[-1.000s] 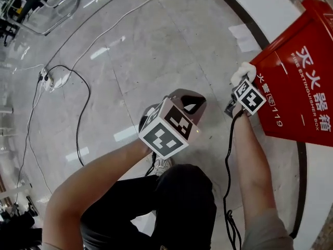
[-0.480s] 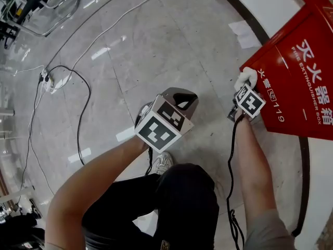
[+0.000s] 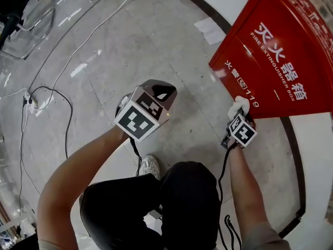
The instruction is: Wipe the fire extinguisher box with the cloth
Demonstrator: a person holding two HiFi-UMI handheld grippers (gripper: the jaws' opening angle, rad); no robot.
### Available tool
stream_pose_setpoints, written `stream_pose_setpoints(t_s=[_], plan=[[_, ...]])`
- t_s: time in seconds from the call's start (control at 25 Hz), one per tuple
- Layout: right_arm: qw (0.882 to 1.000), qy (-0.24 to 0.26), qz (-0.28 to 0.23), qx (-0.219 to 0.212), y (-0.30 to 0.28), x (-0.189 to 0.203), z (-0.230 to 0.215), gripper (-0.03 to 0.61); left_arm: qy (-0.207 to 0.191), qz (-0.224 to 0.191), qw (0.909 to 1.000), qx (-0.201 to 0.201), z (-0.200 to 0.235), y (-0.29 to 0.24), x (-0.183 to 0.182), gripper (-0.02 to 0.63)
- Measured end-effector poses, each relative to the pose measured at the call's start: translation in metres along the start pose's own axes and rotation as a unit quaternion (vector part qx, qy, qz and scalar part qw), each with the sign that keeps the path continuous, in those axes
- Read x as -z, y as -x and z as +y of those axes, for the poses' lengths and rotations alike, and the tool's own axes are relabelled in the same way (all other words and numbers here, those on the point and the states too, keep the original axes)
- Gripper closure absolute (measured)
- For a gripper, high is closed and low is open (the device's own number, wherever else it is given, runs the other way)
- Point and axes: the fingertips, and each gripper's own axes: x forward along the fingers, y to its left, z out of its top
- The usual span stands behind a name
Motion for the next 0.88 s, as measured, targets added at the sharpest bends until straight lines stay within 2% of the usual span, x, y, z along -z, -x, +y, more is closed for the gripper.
stream_pose_setpoints(t_s=[0.16,0.28,0.36,0.4,0.52,0.64,0.76,0.88], plan=[[0.999,-0.006,0.018,0.038,0.026,0.016,-0.046,0.469,-0.011,-0.02,0.9997,0.012,0.001,-0.008,-0.02,0.614],[0.999,0.018,0.032,0.039,0.046,0.015,-0.05,0.471,-0.041,-0.017,0.999,0.008,0.009,-0.009,-0.031,0.614],[0.998,0.041,0.036,0.007,0.066,0.003,-0.033,0.471,-0.055,-0.012,0.9984,0.002,0.022,-0.002,-0.041,0.614],[0.998,0.049,0.036,-0.02,0.079,-0.007,-0.019,0.471,-0.05,-0.011,0.9987,0.001,0.029,0.004,-0.047,0.614],[0.992,0.06,0.033,-0.109,0.122,-0.048,0.033,0.471,-0.008,-0.012,0.9999,-0.004,0.051,0.036,-0.064,0.614],[0.981,0.076,0.024,-0.178,0.168,-0.105,0.085,0.471,0.029,-0.018,0.9994,-0.003,0.067,0.076,-0.082,0.614],[0.97,0.086,0.015,-0.225,0.21,-0.163,0.131,0.471,0.046,-0.021,0.9986,0.017,0.075,0.11,-0.102,0.614],[0.965,0.088,0.011,-0.248,0.242,-0.213,0.168,0.469,0.07,-0.03,0.9963,0.04,0.083,0.142,-0.124,0.614]])
